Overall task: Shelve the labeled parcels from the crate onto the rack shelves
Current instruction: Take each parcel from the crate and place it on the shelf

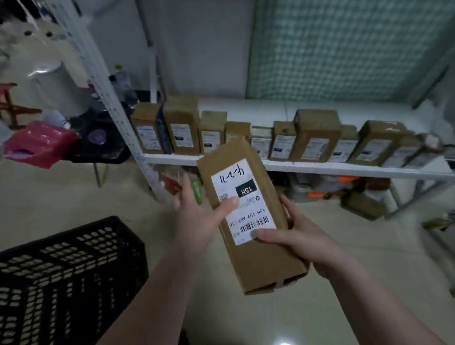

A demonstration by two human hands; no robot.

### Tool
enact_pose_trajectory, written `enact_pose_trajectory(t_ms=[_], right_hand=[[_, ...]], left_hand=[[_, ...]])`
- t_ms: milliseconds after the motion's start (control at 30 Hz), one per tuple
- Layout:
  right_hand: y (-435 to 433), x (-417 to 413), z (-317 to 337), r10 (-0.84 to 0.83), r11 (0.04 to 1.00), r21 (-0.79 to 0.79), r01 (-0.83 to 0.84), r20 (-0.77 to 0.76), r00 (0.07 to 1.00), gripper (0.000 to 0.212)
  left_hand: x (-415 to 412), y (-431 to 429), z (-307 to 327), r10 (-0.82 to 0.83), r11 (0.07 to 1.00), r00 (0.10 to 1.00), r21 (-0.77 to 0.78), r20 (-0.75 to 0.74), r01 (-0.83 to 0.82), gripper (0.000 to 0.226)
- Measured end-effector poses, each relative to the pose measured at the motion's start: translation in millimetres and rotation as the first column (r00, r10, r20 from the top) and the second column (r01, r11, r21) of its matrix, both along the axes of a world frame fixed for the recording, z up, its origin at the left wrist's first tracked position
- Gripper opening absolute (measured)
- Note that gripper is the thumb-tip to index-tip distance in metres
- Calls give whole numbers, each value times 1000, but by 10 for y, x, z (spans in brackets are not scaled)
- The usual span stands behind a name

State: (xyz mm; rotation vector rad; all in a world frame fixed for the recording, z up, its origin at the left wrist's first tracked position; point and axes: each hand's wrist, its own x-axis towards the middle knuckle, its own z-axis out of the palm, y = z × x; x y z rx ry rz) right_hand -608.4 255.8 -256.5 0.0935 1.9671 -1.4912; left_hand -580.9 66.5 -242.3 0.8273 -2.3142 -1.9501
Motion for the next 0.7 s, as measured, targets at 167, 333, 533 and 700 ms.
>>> enact_pose_trajectory(t_ms=[167,333,533,700], right_hand=[[276,-121,351,447,631,773,-65,-293,845,135],[296,-144,791,734,421,907,-17,-330,594,125],[257,-241,975,439,677,691,252,-654,616,120],[81,-246,913,-212,967,19,253,-483,850,128]], left_hand=[[-198,265,336,-519,336,821,-825,240,454,125],[-404,292,415,-634,89,633,-771,444,630,126],[-465,33,523,-565,737,801,-316,200,598,103],[-427,-211,527,-305,848,950,475,72,236,79]])
